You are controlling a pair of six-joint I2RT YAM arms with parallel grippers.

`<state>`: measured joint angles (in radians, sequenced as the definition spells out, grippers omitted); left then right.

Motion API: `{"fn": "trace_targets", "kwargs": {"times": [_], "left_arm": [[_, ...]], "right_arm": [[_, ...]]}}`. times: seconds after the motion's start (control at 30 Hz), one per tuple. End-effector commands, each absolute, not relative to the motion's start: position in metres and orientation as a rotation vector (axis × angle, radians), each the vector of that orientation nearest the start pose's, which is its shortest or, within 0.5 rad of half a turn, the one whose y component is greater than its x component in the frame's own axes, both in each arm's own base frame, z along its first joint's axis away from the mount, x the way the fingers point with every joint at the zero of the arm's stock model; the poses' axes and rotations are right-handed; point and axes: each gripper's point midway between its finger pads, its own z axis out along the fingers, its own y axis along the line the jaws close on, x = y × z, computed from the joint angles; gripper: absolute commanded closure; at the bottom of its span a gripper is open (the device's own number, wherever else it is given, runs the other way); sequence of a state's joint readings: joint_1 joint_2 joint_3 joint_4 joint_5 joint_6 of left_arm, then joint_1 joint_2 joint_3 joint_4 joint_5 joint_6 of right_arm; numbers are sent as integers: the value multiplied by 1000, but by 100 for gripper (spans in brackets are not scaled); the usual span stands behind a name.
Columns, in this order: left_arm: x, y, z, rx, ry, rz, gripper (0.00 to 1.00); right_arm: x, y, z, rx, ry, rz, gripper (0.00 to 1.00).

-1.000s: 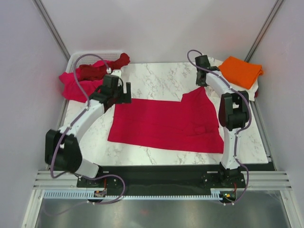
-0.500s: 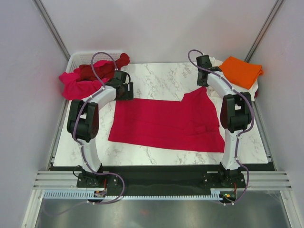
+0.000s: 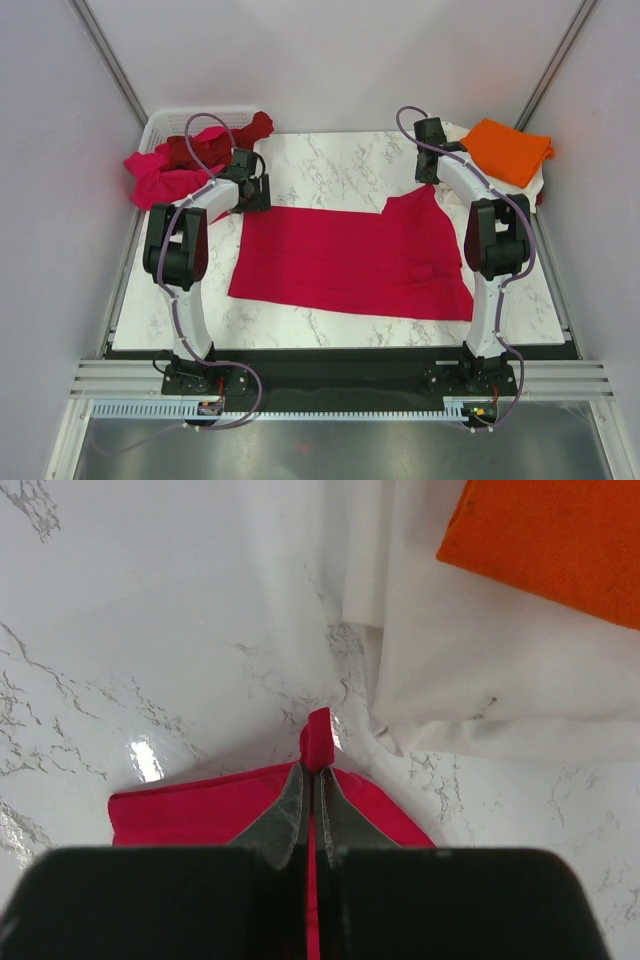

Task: Fold and stack the t-shirts
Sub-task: Fold the tshirt

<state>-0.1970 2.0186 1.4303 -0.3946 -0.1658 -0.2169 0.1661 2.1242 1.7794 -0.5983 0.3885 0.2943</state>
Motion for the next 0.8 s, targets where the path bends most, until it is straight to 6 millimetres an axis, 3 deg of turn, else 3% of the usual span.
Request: {"fn": "trace_targets", "kwargs": {"times": [0.0, 0.23, 0.33, 0.43, 0.57, 0.63, 0.7, 0.77], "left_arm": [[486, -72, 33, -48, 2520, 57, 24], [491, -78, 35, -26, 2514, 21, 37], [494, -78, 35, -17, 2512, 20, 49], [497, -83, 36, 9, 2513, -5, 65], [496, -85, 38, 11, 2512, -17, 97], [496, -87, 48, 7, 2500, -36, 98], [495, -88, 73, -11, 2454, -58, 98], [488, -89, 85, -9, 2438, -82, 98]], "right_arm": [[526, 32, 117, 315, 2360, -257, 100], [526, 32, 113, 314, 2367, -254, 100], [525, 35, 111, 314, 2374, -236, 100], [525, 37, 109, 314, 2379, -220, 100], [525, 40, 118, 308, 2368, -201, 100], [522, 40, 126, 314, 2369, -197, 100], [519, 40, 144, 331, 2349, -179, 100], [504, 41, 158, 335, 2348, -153, 100]]}}
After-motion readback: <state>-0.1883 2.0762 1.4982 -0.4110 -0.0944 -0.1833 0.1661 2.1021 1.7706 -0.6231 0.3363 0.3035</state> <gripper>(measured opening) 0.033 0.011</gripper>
